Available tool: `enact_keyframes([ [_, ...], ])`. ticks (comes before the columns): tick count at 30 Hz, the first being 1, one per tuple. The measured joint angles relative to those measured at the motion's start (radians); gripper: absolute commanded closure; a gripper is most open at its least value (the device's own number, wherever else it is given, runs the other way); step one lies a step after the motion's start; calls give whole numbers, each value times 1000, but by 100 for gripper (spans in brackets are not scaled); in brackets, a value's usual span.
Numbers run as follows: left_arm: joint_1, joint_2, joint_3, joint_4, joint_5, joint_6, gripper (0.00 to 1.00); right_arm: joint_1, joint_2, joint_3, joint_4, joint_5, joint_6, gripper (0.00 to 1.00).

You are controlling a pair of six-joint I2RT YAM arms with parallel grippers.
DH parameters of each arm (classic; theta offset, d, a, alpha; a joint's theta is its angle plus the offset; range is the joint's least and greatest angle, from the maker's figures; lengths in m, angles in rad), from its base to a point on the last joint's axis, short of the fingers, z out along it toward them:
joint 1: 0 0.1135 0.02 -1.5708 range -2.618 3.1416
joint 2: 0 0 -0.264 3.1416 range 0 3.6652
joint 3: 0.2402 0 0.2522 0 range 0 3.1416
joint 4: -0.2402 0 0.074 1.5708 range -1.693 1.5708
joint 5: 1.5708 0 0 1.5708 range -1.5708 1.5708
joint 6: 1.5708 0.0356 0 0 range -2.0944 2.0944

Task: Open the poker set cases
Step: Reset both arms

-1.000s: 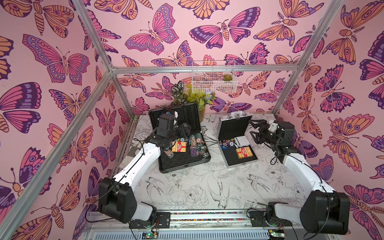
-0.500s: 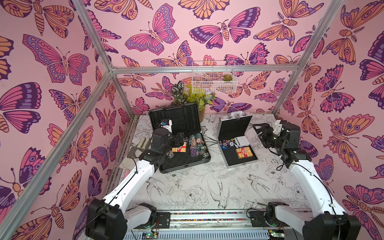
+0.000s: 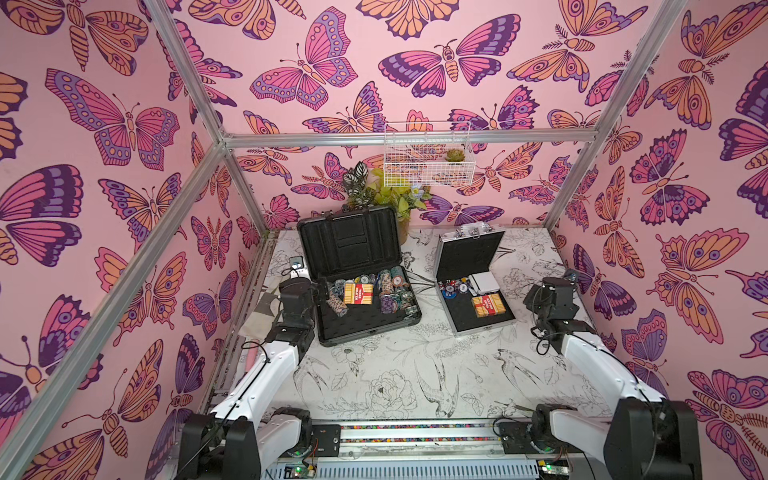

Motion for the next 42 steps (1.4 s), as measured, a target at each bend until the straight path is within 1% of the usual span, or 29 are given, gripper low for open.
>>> enact_keyframes([
  [2, 36, 15, -28, 35, 0, 20, 22, 0, 34, -45, 92, 15, -47, 18],
  [4, 66, 50, -50, 73, 9, 38, 22, 0, 74, -87, 186, 3, -84, 18],
  [7, 119, 104, -99, 156, 71, 52, 22, 0, 137, -137, 335, -66, -123, 18],
  [10, 165, 127, -130, 185, 135, 65, 21, 0, 175, -158, 432, -159, -163, 18],
  [12, 177, 127, -142, 221, 176, 71, 21, 0, 193, -164, 512, -221, -188, 18],
  [15, 183, 121, -157, 274, 240, 82, 20, 0, 259, -202, 696, -311, -224, 19],
  [18, 184, 101, -169, 278, 299, 87, 20, 0, 319, -271, 824, -357, -239, 18],
  [20, 184, 98, -169, 279, 320, 88, 20, 0, 326, -301, 856, -361, -242, 18],
  [23, 184, 128, -170, 289, 339, 87, 18, 1, 322, -302, 879, -337, -240, 18],
  [24, 185, 151, -172, 304, 342, 84, 17, 4, 321, -294, 877, -322, -239, 0],
  [27, 200, 217, -177, 322, 348, 66, 16, 21, 321, -258, 859, -280, -237, 1],
  [31, 217, 239, -189, 337, 375, 54, 16, 33, 321, -227, 855, -254, -236, 1],
  [34, 217, 237, -211, 396, 417, 51, 15, 33, 321, -227, 846, -243, -236, 1],
  [37, 217, 238, -277, 502, 475, 51, 14, 33, 321, -227, 844, -238, -236, 1],
  [39, 214, 284, -310, 585, 526, 62, 13, 33, 321, -227, 843, -237, -236, 1],
  [40, 211, 312, -313, 608, 542, 69, 11, 33, 321, -227, 843, -237, -236, 1],
  [41, 203, 352, -315, 641, 555, 78, 2, 33, 321, -227, 843, -237, -236, 1],
  [42, 193, 386, -315, 668, 558, 92, 1, 33, 321, -227, 843, -237, -236, 1],
])
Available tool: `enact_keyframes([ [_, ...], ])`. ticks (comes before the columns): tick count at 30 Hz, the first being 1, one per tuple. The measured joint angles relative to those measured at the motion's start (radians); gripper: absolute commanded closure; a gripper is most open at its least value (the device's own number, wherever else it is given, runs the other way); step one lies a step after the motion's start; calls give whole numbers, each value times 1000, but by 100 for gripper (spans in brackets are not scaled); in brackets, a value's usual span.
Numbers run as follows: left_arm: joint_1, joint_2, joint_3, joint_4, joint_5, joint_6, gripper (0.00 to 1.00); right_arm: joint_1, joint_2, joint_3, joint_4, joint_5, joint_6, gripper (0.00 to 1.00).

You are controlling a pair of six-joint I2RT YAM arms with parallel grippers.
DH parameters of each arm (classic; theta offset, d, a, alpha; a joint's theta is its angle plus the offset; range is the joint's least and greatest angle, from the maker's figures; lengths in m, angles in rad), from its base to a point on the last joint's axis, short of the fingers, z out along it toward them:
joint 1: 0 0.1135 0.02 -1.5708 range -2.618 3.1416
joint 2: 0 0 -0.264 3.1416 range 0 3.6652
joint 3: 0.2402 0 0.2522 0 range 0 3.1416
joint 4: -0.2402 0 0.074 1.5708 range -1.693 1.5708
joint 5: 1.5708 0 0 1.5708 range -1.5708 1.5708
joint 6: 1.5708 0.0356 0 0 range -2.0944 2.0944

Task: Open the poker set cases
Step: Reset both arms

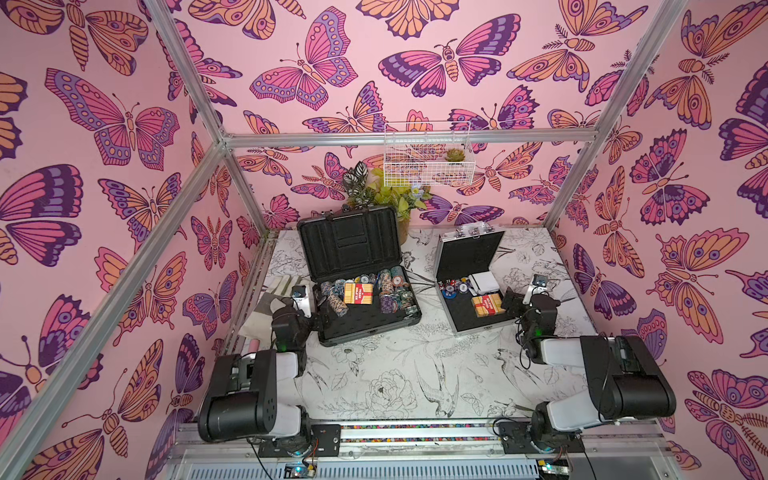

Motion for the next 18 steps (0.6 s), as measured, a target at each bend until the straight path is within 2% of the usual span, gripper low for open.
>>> enact_keyframes([
  [3, -28, 43, 8, 52, -35, -3, 1, 2, 0, 0, -8, 0, 0, 1],
  [9, -57, 44, 85, 19, -236, -39, 1, 3, 0, 0, -24, 0, 0, 1],
  [18, -64, 44, 87, 5, -306, -48, 1, 6, 0, 2, -36, 0, 0, 1],
])
